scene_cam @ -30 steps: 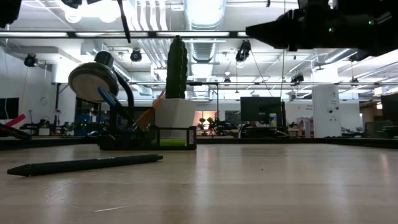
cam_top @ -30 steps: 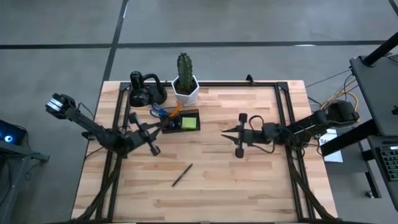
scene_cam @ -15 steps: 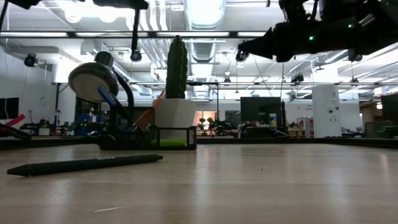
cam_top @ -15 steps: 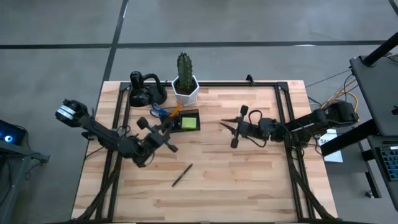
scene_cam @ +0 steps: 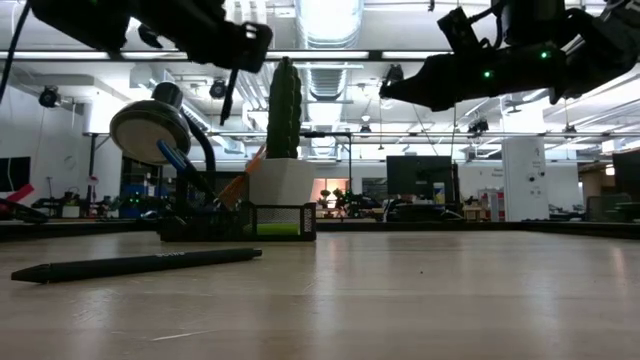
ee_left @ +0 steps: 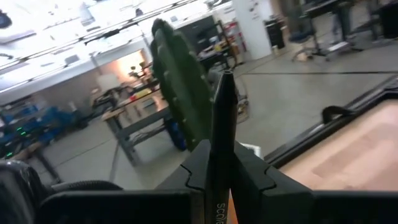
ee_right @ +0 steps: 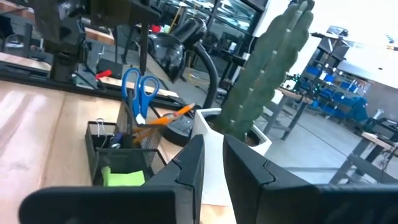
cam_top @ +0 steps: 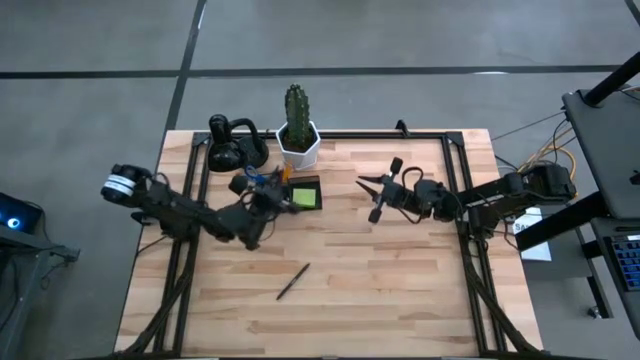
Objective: Pick and place office supplies into organizer
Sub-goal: Put the right black pen into the black desk organizer
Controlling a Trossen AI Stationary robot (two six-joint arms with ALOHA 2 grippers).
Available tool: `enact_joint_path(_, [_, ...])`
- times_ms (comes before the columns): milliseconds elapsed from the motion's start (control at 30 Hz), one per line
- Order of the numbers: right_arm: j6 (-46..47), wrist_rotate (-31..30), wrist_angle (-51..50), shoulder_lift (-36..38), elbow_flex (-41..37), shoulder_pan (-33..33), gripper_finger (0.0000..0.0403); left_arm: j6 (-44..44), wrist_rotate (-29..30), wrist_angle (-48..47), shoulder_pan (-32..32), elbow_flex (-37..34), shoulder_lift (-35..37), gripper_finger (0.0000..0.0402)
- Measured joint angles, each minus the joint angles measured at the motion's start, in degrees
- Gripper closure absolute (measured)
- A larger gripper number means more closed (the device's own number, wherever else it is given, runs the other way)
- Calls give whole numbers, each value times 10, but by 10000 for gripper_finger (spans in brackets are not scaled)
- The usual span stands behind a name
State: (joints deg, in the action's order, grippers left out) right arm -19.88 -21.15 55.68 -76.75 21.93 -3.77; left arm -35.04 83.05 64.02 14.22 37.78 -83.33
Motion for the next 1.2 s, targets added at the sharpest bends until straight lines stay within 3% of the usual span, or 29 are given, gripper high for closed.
enact_joint_path(233, [0,1,-12,0,0,0,355,39,17,0,-38,-1,-36,383])
enact_joint_path(433, [0,1,-19,0,0,0,355,80,70,1,-42,-3,-68,383])
enact_joint_path(933, [3,1,-26,0,-1,0,355,191,70,1,-70,-7,-148,383])
enact_joint_path(1200, [4,1,-30,0,-1,0,355,181,69,-4,-76,-17,-150,383])
